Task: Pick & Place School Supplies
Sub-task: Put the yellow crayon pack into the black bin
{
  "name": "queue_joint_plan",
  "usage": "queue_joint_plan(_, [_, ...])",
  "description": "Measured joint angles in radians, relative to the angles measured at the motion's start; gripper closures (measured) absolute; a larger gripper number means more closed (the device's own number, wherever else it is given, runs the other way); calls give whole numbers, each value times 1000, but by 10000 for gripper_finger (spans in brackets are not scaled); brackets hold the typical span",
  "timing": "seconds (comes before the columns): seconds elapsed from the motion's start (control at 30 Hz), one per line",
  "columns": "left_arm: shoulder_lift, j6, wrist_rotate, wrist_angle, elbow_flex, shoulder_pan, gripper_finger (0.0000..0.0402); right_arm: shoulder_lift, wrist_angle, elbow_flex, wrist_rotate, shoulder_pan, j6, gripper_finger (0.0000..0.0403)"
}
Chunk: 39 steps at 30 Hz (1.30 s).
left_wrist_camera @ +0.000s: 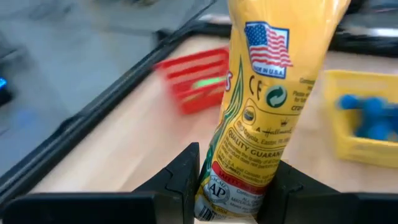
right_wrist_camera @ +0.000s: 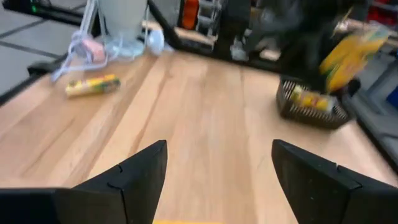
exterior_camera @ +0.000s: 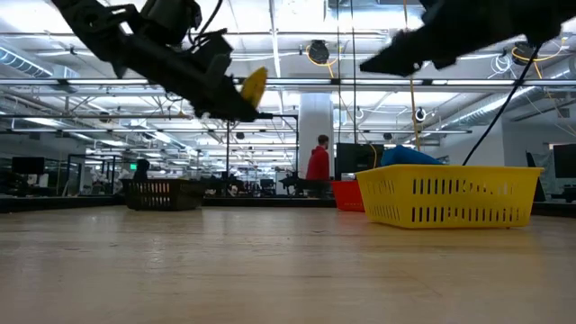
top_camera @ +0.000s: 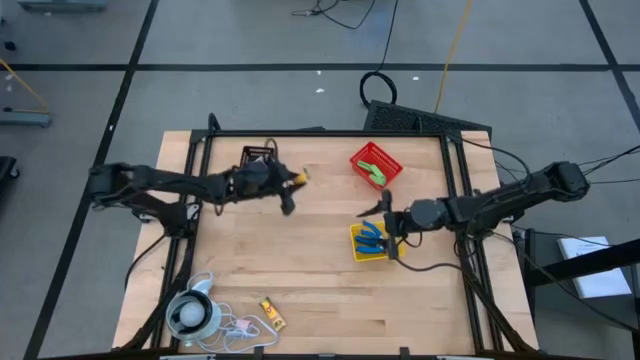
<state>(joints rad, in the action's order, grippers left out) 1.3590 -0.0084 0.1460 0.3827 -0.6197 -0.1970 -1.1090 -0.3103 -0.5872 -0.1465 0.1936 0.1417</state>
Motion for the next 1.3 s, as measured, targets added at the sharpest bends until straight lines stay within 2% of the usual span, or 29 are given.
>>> queue_joint_plan(0.17, [-176,-128,106,-310,0,-71,292,18,-21,71,-41,55,-62,126])
queue_joint_plan(0.33, [-245,-290,124,-540,0,-141,292,18,-21,87,-43,96,-103,126])
queue_joint_plan(0.57, [-209,-414,115,-684,0,-218,292,18,-32,87,-44,134,-104,126])
queue_joint_plan(0.83, [-144,-442,86,-803,-53,-275,292,18,-30,87,-63,143,-104,126])
queue_joint_plan(1.03, [-85,-443,128,-919,-111,-321,293,18,-30,87,-63,142,-104,126])
queue_joint_plan(1.3, [-4,-433,36,-934,-123,-352,294,18,-29,87,-62,149,-104,126])
